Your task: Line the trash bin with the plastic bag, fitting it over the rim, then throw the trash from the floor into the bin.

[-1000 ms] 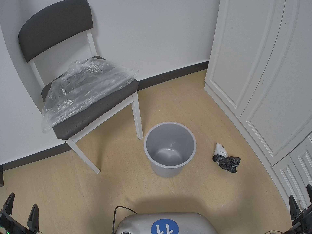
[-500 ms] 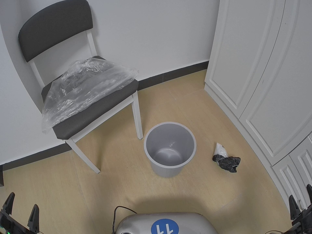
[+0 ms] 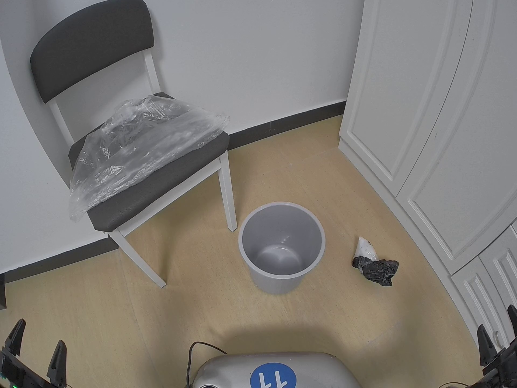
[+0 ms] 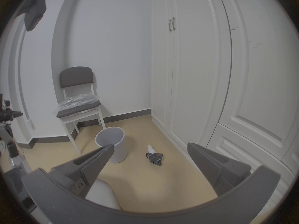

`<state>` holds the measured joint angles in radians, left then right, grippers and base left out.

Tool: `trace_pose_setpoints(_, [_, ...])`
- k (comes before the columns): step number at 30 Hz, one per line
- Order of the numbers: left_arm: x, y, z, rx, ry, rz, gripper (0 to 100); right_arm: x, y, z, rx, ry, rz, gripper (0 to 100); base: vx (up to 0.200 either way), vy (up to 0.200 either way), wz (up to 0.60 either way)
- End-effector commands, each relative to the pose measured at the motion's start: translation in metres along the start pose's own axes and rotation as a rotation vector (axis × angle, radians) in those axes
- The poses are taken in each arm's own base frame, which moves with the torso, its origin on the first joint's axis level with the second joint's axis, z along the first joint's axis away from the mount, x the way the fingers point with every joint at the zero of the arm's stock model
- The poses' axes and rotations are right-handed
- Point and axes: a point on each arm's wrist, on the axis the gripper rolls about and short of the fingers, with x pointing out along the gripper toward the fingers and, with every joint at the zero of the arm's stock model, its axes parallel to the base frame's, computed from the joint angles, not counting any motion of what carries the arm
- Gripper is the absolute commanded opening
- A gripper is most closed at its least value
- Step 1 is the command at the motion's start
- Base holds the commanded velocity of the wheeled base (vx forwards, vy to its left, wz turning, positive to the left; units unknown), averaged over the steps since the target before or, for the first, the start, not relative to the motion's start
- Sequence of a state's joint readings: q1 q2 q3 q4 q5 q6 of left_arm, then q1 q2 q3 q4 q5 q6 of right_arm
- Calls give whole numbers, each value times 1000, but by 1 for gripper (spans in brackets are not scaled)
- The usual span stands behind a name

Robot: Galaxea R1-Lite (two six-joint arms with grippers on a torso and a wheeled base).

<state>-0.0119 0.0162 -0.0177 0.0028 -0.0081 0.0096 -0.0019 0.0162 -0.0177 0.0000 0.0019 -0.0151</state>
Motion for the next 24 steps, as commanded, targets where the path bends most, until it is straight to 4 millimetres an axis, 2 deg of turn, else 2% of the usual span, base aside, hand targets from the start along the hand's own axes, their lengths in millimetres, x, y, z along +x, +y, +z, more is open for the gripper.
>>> trace_pose_setpoints(1, [0, 0, -5, -10, -1, 0, 100, 0, 0, -5, 35, 0, -3, 100, 0, 0, 0])
trace_pose_setpoints(16, [0, 0, -5, 27, 0, -17, 100, 0, 0, -2, 4, -25, -3, 100, 0, 0, 0])
trace_pose_setpoints(17, [0, 0, -5, 18, -2, -12, 100, -2, 0, 8, 46, -91, 2, 100, 0, 0, 0])
trace_pose_setpoints(19, [0, 0, -5, 6, -3, 2, 100, -12, -1, 41, 173, -281, 33, 100, 0, 0, 0])
trace_pose_setpoints(20, [0, 0, -4, 4, -4, 11, 100, -15, -1, 51, 201, -308, 45, 100, 0, 0, 0])
trace_pose_setpoints(22, [0, 0, -4, 7, -7, 12, 100, -14, -1, 59, 135, -275, 31, 100, 0, 0, 0])
trace_pose_setpoints(24, [0, 0, -4, 12, -9, 9, 100, -10, -1, 58, 62, -241, 18, 100, 0, 0, 0])
